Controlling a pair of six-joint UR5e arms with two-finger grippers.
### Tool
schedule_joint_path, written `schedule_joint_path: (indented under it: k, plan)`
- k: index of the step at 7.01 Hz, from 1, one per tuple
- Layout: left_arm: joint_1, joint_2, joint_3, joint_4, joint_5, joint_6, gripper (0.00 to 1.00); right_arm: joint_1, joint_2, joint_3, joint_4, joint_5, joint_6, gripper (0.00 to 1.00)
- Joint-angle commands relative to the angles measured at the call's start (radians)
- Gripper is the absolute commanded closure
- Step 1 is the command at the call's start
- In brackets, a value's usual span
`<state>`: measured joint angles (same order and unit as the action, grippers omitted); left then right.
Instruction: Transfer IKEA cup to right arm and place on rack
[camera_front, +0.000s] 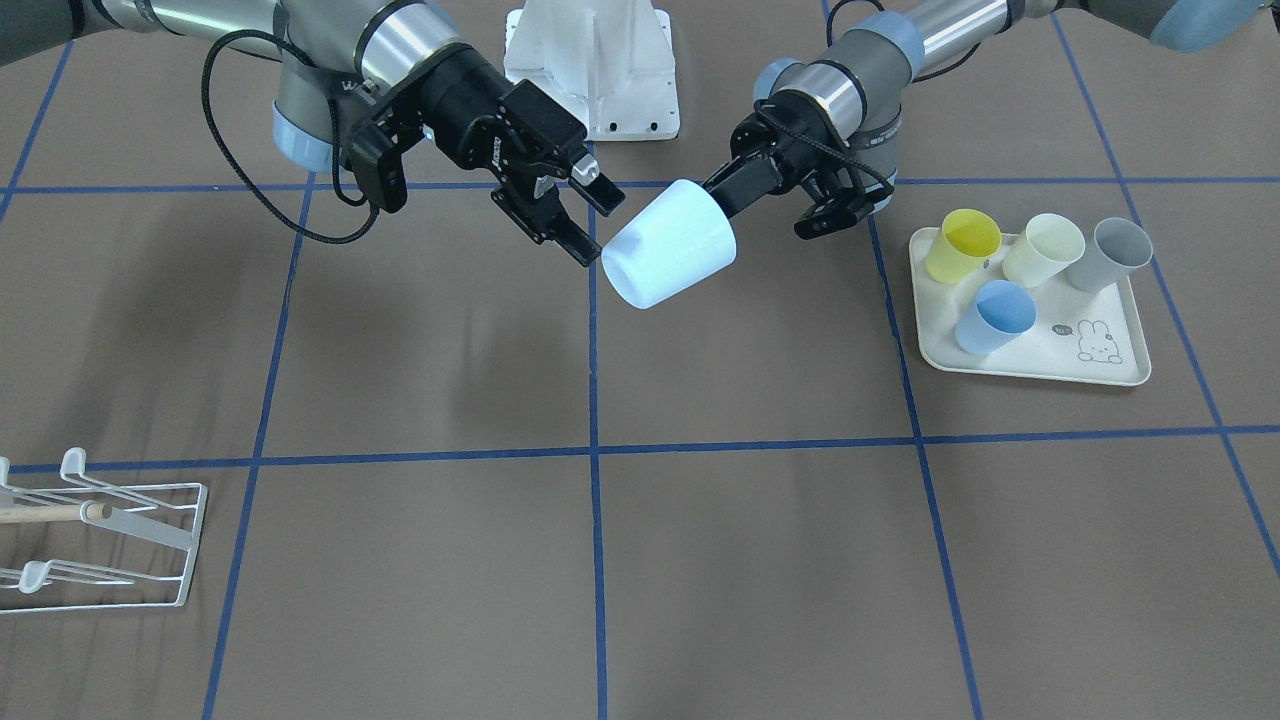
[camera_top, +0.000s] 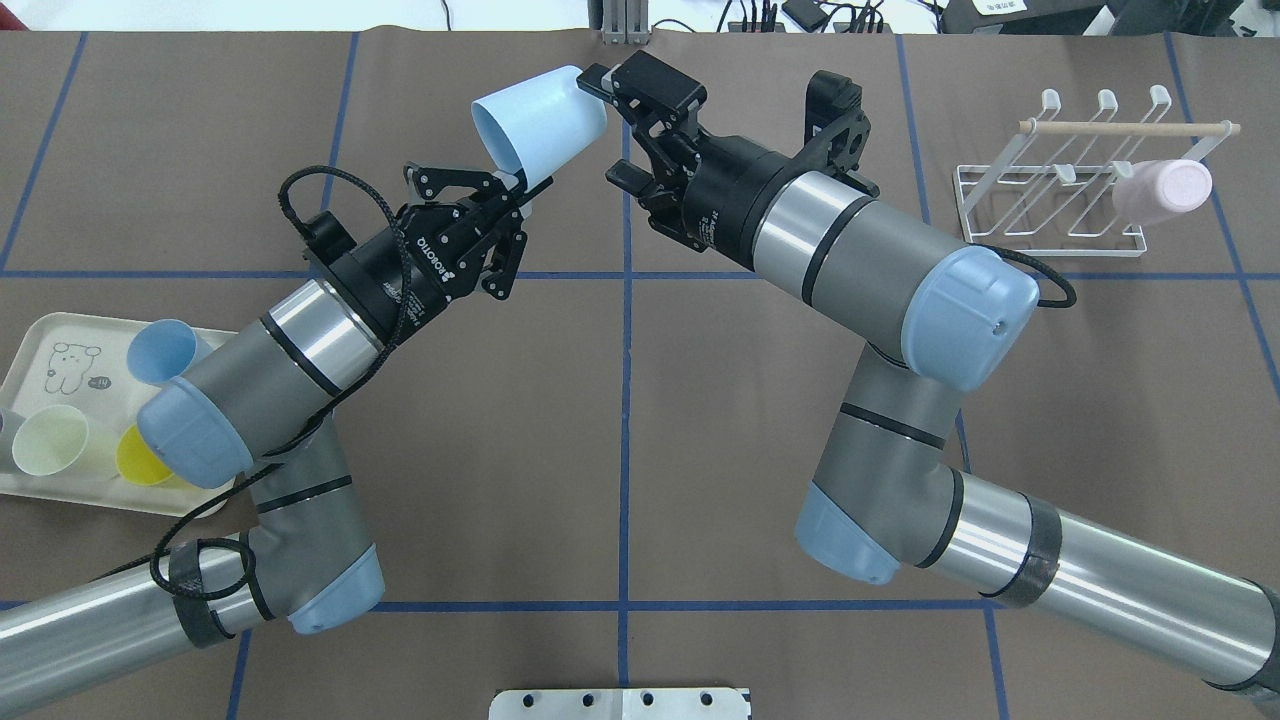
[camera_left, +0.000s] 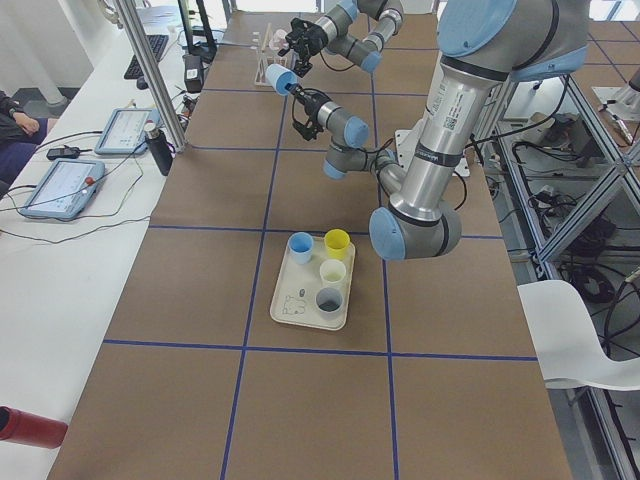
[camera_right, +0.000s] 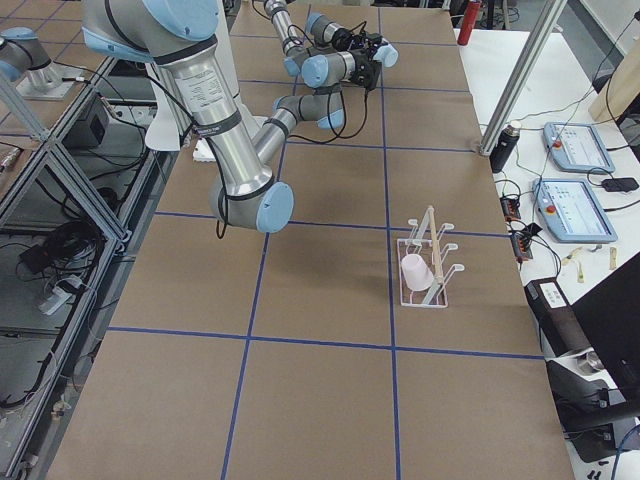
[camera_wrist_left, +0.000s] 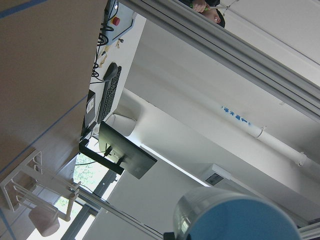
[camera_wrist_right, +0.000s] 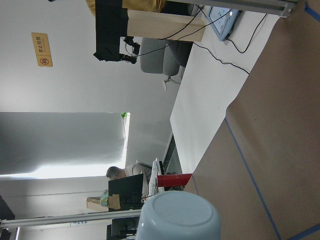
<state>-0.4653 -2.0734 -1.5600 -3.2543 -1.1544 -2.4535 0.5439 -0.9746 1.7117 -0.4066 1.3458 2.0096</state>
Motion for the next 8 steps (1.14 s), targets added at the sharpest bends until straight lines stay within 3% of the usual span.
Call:
schedule_joint_path:
  k: [1, 8]
  plan:
    - [0.039, -0.014, -0.002, 0.004, 0.041, 0.005, 1.0, -0.005, 0.0, -0.001, 0.0, -0.001, 0.0, 0.0]
    - [0.094, -0.034, -0.011, 0.004, 0.081, 0.034, 1.0, -0.013, -0.001, -0.011, 0.0, -0.001, 0.0, 0.01]
